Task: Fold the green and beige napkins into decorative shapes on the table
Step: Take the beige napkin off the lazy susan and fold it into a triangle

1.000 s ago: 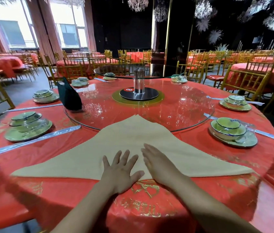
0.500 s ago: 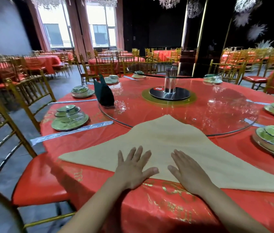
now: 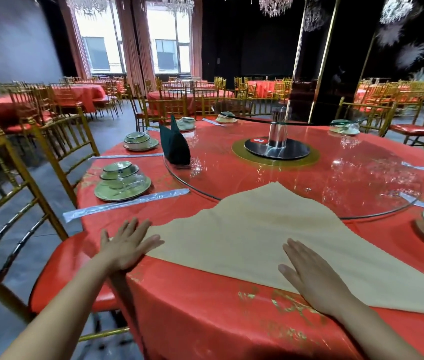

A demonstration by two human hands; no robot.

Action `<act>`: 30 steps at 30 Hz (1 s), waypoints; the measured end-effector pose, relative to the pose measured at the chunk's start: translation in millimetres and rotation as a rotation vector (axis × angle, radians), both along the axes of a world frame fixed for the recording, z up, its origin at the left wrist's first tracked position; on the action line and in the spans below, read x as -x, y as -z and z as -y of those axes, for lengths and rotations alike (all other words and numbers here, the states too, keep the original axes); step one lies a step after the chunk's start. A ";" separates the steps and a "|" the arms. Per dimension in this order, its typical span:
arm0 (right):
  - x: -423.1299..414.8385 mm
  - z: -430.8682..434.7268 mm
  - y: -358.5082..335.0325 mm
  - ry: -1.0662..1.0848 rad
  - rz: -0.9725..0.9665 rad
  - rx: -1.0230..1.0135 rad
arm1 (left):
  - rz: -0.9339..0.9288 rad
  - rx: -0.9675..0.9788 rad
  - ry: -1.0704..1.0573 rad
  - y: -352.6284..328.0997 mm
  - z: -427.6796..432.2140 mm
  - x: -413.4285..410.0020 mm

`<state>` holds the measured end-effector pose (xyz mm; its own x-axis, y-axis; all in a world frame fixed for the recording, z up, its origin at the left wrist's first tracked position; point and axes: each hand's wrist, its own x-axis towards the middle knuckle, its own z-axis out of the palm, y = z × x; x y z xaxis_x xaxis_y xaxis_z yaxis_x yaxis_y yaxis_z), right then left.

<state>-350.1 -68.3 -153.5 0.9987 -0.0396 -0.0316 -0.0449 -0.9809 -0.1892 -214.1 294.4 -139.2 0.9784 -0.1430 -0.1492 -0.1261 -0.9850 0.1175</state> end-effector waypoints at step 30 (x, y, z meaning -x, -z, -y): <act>15.1 28.0 -2.4 -0.102 0.094 -0.007 | 0.240 0.105 0.495 19.3 235.9 91.7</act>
